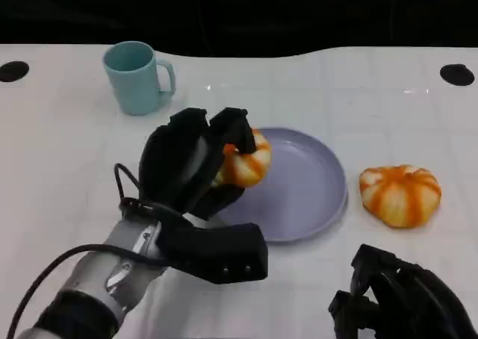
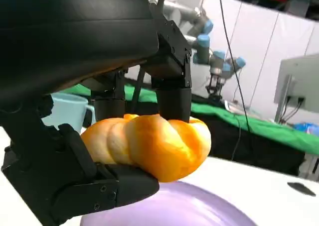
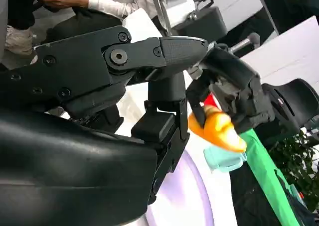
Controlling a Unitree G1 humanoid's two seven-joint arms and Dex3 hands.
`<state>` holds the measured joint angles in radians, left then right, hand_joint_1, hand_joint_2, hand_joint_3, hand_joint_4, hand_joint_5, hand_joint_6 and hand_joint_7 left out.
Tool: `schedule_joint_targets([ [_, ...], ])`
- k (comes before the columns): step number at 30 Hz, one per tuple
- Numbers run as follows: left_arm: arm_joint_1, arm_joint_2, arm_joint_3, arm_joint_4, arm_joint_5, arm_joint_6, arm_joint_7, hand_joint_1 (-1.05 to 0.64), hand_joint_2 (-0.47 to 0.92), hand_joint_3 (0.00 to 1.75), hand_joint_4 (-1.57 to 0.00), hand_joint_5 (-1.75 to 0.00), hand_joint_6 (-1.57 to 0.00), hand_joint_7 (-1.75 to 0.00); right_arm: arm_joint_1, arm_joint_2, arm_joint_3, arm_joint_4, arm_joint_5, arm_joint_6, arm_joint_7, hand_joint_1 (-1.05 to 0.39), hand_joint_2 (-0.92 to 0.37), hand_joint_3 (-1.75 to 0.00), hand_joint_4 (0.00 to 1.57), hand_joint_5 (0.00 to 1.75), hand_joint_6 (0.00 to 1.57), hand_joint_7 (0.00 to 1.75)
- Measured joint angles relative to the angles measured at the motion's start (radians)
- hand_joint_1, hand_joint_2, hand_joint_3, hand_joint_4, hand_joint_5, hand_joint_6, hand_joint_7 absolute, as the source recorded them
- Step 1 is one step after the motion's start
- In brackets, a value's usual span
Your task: Grasp the bread from the table and place it into the plate.
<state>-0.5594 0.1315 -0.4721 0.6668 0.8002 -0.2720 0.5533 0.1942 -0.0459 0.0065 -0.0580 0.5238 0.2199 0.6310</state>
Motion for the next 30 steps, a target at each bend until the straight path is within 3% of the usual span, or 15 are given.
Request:
schedule_joint_targets([
  [4,-0.052,-0.032,-0.013,0.084,-0.008,0.005,-0.03,-0.1,0.42,1.03,-0.89,-1.75,-0.72,-1.75,0.001,0.0,0.004,0.0,-0.004,-0.001,0.001,-0.74,-0.92,-0.25,0.88,1.64,0.79,1.4],
  [8,-0.095,-0.046,-0.028,0.146,-0.009,0.014,-0.074,-0.12,0.47,0.92,-0.88,-1.75,-0.71,-1.73,0.011,0.0,0.009,-0.006,-0.007,-0.002,-0.004,-0.74,-0.92,-0.24,0.89,1.63,0.8,1.42],
  [9,-0.105,-0.048,-0.033,0.163,-0.009,0.014,-0.079,-0.13,0.5,0.87,-0.87,-1.75,-0.73,-1.63,0.014,0.0,0.01,-0.009,-0.007,-0.001,-0.006,-0.74,-0.92,-0.24,0.89,1.63,0.8,1.42],
  [10,-0.117,-0.052,-0.036,0.18,-0.009,0.012,-0.084,-0.14,0.53,0.74,-0.83,-1.75,-0.78,-1.34,0.016,0.0,0.011,-0.012,-0.007,-0.001,-0.01,-0.74,-0.92,-0.24,0.89,1.63,0.8,1.42],
  [11,-0.128,-0.056,-0.037,0.197,-0.011,0.011,-0.09,-0.15,0.56,0.66,-0.82,-1.74,-0.81,-1.21,0.017,0.0,0.013,-0.016,-0.007,0.001,-0.013,-0.75,-0.92,-0.24,0.89,1.63,0.79,1.42],
  [14,-0.158,-0.066,-0.037,0.23,-0.027,0.01,-0.124,-0.2,0.74,0.39,-0.76,-1.43,-0.85,-0.71,0.018,0.0,0.015,-0.027,-0.006,0.006,-0.014,-0.74,-0.92,-0.23,0.89,1.63,0.79,1.43],
  [16,-0.172,-0.067,-0.038,0.238,-0.04,0.012,-0.161,-0.21,0.82,0.22,-0.71,-1.36,-0.86,-0.38,0.019,0.0,0.015,-0.029,-0.005,0.006,-0.014,-0.75,-0.92,-0.23,0.89,1.63,0.79,1.43],
  [17,-0.178,-0.067,-0.04,0.242,-0.042,0.012,-0.177,-0.25,0.86,0.15,-0.63,-1.35,-0.76,-0.21,0.019,0.0,0.015,-0.031,-0.005,0.006,-0.014,-0.75,-0.92,-0.23,0.89,1.63,0.78,1.43],
  [20,-0.189,-0.066,-0.054,0.245,-0.042,0.022,-0.252,-0.32,0.89,0.07,-0.55,-1.3,-0.66,-0.06,0.022,0.0,0.015,-0.036,-0.004,0.006,-0.014,-0.75,-0.92,-0.23,0.9,1.63,0.78,1.45],
  [22,-0.193,-0.065,-0.06,0.24,-0.042,0.036,-0.289,-0.5,0.91,0.03,-0.53,-0.7,-0.48,-0.01,0.023,0.0,0.015,-0.039,-0.002,0.007,-0.014,-0.75,-0.92,-0.22,0.9,1.63,0.78,1.45],
  [24,-0.197,-0.06,-0.067,0.222,-0.04,0.064,-0.352,-0.58,0.92,0.03,-0.53,-0.42,-0.4,0.0,0.025,0.0,0.015,-0.043,0.0,0.011,-0.014,-0.75,-0.92,-0.22,0.9,1.63,0.78,1.45],
  [26,-0.2,-0.054,-0.077,0.196,-0.039,0.094,-0.409,-0.65,0.92,0.05,-0.5,-0.28,-0.34,0.0,0.025,0.0,0.015,-0.045,0.001,0.016,-0.015,-0.74,-0.92,-0.22,0.89,1.64,0.77,1.45],
  [30,-0.203,-0.042,-0.089,0.16,-0.035,0.129,-0.478,-0.75,0.92,0.13,-0.44,-0.18,-0.27,0.0,0.025,0.001,0.015,-0.042,0.006,0.016,-0.012,-0.74,-0.92,-0.21,0.88,1.64,0.77,1.44],
])
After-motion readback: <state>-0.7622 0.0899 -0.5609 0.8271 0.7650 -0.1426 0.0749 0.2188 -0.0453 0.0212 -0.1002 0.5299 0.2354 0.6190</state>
